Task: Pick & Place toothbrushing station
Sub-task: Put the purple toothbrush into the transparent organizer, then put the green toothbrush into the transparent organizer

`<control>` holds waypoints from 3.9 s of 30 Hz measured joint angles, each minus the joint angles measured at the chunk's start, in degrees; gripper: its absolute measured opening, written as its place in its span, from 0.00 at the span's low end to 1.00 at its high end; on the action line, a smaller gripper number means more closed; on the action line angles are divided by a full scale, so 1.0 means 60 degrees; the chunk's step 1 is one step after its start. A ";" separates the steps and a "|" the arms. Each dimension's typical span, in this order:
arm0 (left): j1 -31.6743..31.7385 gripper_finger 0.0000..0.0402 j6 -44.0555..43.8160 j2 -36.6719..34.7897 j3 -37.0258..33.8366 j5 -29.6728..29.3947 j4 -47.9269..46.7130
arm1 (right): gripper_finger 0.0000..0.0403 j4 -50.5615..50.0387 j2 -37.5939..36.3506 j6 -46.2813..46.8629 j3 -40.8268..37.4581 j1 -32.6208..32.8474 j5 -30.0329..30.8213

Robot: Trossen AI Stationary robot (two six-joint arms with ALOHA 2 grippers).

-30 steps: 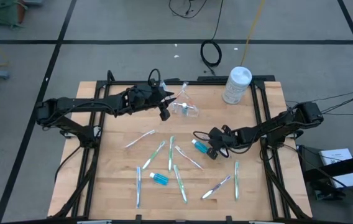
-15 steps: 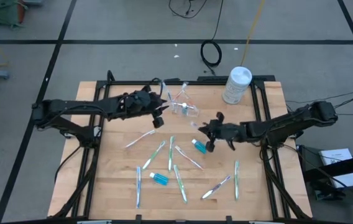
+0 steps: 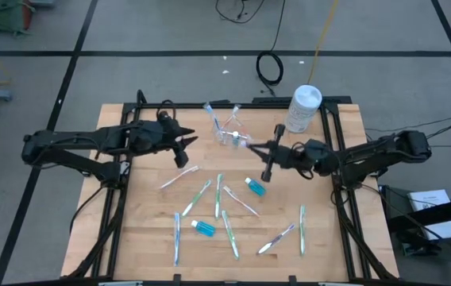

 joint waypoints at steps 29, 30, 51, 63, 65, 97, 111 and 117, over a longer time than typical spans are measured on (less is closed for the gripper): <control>-0.0661 0.29 -0.0594 0.0007 -0.0003 -0.0205 -0.0029 | 0.00 0.3841 0.5275 0.5261 0.0000 -0.3904 -0.1756; -0.0660 0.29 -0.0592 0.0007 -0.0003 -0.0203 -0.0029 | 0.00 0.3713 0.5278 0.5630 0.0000 -0.3903 -0.1753; -0.0654 0.29 -0.0476 0.0007 -0.0003 -0.0175 -0.0278 | 0.00 0.2527 0.5279 0.6179 -0.0004 -0.3123 0.1820; -0.0654 0.29 -0.0476 0.0007 -0.0003 -0.0165 -0.0481 | 0.06 0.1407 0.5197 0.5959 -0.0007 -0.2812 0.2315; -0.0654 0.29 -0.0481 0.0007 -0.0003 -0.0165 -0.0484 | 0.09 0.1365 0.5069 0.5971 -0.0007 -0.2787 0.2303; -0.0667 0.29 -0.2104 0.0007 -0.0003 0.0411 -0.0966 | 0.22 -0.8158 -0.0816 0.6193 -0.0007 -0.0124 0.2251; -0.2267 0.29 -0.5163 0.1467 -0.0014 0.0670 -0.2676 | 0.22 -0.8227 -0.0816 0.6161 -0.0007 0.0421 0.2248; -0.2850 0.29 -0.6363 0.3291 -0.0018 0.1095 -0.2604 | 0.22 -0.8153 -0.0816 0.5787 -0.0007 0.0351 0.2288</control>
